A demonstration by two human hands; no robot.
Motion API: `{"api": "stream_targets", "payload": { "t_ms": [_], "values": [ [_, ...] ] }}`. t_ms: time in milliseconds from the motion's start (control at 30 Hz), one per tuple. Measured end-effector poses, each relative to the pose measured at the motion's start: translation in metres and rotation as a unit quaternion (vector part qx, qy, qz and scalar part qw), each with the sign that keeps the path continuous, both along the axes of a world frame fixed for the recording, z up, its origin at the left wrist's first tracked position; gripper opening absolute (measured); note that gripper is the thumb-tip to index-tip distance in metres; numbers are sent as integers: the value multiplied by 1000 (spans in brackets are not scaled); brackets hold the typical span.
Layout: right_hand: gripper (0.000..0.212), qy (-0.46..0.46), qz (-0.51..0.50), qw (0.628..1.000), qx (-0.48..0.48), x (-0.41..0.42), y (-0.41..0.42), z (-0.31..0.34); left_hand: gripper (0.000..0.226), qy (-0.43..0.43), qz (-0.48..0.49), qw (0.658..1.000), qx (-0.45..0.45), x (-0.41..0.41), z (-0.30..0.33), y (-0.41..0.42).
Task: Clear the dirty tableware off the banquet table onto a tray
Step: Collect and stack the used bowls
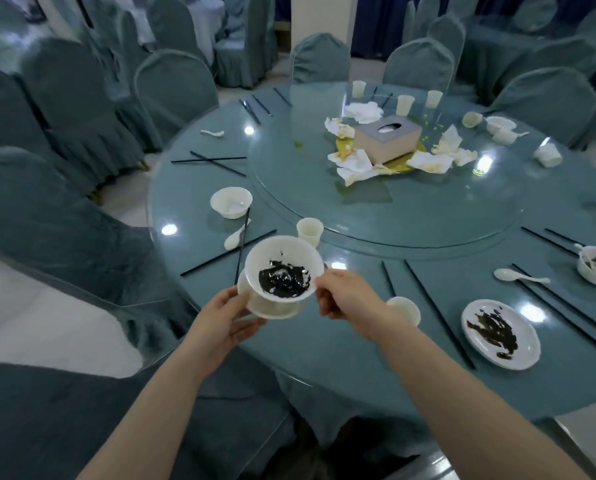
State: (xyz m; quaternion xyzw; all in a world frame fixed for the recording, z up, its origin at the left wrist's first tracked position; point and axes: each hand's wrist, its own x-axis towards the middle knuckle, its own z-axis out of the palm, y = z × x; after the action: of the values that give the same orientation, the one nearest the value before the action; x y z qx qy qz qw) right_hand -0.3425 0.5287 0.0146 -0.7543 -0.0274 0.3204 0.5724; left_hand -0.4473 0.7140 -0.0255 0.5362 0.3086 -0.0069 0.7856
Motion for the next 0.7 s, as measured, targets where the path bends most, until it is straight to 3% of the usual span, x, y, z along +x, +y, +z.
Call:
{"api": "stream_targets", "payload": {
  "t_ms": [200,367,433,700],
  "values": [
    [8,28,-3,1000,13,-48,55,-9,23,-26,48,998,-16,-58,8,29],
    [27,13,-18,999,37,-67,88,-14,32,-48,50,997,-29,-85,13,53],
    [25,19,-4,999,41,-66,98,-17,25,-58,60,996,-32,-90,13,65],
    [29,43,33,997,61,-17,153,-33,31,-49,136,988,-50,-58,2,105]
  ]
}}
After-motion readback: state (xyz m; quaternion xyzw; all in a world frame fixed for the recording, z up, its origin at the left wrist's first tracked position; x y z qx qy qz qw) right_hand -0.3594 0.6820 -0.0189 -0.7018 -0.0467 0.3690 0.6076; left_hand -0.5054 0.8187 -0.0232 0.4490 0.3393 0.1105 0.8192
